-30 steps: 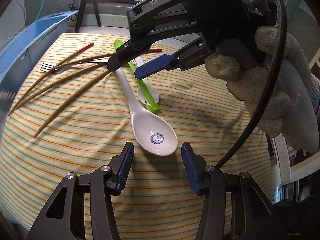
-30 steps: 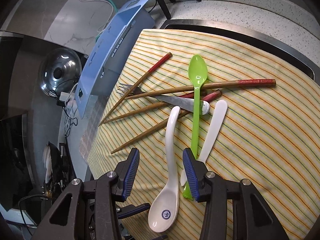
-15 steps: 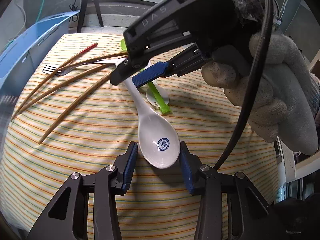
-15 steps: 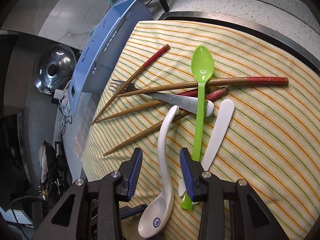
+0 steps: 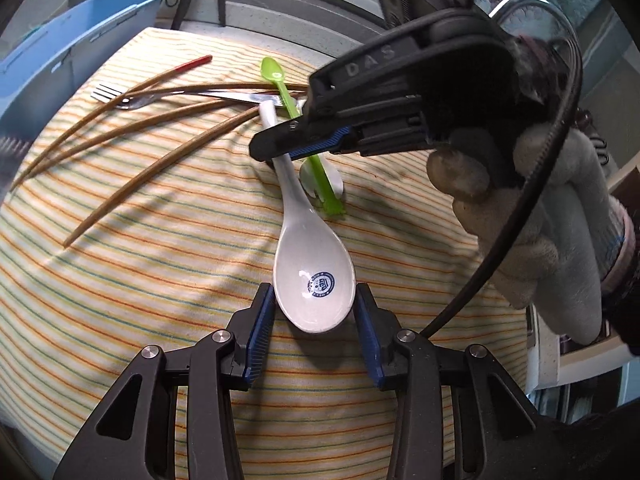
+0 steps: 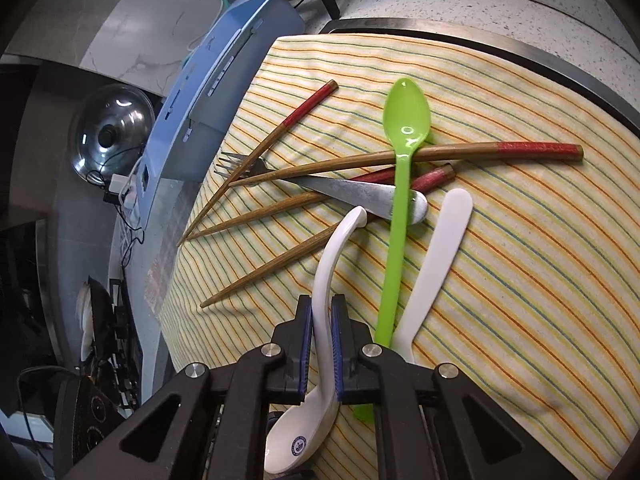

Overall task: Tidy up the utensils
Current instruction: 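Grasp the white ceramic spoon by its handle with the right gripper, then lift and carry the white ceramic spoon with the right gripper to the basket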

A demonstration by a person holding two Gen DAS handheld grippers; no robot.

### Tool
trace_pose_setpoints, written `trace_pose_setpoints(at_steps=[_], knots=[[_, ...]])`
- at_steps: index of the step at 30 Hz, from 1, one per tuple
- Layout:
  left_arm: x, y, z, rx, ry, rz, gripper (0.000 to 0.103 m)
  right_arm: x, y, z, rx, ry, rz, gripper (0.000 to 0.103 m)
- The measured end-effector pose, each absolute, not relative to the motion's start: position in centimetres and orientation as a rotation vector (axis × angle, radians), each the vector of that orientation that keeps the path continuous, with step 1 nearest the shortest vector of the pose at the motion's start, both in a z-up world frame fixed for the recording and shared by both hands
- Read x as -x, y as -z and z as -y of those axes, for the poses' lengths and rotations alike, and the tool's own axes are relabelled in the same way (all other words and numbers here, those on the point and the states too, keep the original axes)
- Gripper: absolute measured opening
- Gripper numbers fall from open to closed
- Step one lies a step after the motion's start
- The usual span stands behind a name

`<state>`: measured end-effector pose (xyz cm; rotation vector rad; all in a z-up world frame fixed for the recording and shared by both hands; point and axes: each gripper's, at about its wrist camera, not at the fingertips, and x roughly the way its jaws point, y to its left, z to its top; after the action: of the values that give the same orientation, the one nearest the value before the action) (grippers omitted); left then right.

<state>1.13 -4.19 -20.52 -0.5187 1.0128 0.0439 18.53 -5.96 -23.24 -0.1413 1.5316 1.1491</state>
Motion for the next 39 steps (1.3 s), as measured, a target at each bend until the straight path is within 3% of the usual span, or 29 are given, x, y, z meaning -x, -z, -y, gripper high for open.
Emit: trace_pose_setpoints(at_steps=[17,39], knots=[[0.3,16.7,1.1,0.445,-0.044,-0.949,0.036,-18.5,20.2,5.5,0.048,-1.161,-1.485,0.008],[0.9,13.2,-12.7,0.243,-0.073,-0.896,0.035,-16.8,14.9,-9.8,-0.051,-1.193,-1.376,0.008]])
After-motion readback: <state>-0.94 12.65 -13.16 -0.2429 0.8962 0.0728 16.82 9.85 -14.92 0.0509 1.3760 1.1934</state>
